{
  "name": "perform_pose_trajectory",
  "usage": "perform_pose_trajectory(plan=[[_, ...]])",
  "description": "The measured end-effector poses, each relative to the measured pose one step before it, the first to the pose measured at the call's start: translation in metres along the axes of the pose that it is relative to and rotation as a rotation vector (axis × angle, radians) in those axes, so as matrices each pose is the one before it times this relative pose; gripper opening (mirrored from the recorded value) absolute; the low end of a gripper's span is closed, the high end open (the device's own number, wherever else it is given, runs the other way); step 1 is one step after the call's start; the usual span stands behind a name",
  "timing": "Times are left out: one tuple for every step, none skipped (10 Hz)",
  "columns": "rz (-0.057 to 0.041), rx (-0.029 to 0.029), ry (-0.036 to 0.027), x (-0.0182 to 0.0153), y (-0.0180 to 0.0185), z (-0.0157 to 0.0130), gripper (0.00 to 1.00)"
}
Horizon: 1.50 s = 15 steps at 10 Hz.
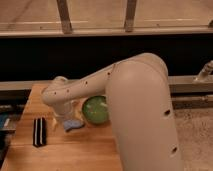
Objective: Wipe the white sponge on the table
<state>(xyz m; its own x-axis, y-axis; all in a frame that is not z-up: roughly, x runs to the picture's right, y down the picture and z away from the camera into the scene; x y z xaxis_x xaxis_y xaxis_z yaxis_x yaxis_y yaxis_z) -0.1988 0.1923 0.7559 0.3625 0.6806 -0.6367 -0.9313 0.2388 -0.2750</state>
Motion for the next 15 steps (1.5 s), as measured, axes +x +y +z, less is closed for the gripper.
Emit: perform_pose_trajectory(plan=[[-0.00713, -0.01051, 0.01266, 0.0, 0.00196, 0.00504, 0.8], [-0.00429, -0.01316, 0.01191, -0.00153, 0.00225, 0.00671, 0.8], [-0.0034, -0.00535, 0.00806, -0.00164, 0.00178, 0.00448, 0.8], [-0.00396, -0.00917, 0.01001, -0.00374, 0.00251, 0.00599, 0.8], [-0.00113, -0.00752, 0.00542, -0.00334, 0.00204, 0.00385, 0.8], [0.00089, -0.00458, 0.00889, -0.00299, 0.00045, 0.00405, 0.8], [0.00094, -0.00304, 0.00559, -0.00229, 0.00008, 0.00287, 0.8], [-0.00123, -0.0039, 0.00501, -0.00349, 0.0009, 0.00313, 0.8], [-0.0037, -0.00186, 0.00029, -0.00326, 0.00079, 0.00159, 0.8], [-0.00421, -0.00023, -0.00087, -0.00288, 0.00022, 0.00099, 0.8], [-0.01572, 0.00773, -0.00384, -0.00419, -0.00111, 0.00048, 0.8], [-0.0266, 0.01572, -0.00778, -0.00492, 0.00092, -0.00024, 0.8], [-0.01764, 0.01636, -0.00584, -0.00378, 0.00018, 0.00002, 0.8], [-0.01742, 0.01513, -0.00575, -0.00453, 0.00138, -0.00018, 0.8], [-0.00956, 0.01426, -0.0041, -0.00466, -0.00125, 0.00096, 0.8]])
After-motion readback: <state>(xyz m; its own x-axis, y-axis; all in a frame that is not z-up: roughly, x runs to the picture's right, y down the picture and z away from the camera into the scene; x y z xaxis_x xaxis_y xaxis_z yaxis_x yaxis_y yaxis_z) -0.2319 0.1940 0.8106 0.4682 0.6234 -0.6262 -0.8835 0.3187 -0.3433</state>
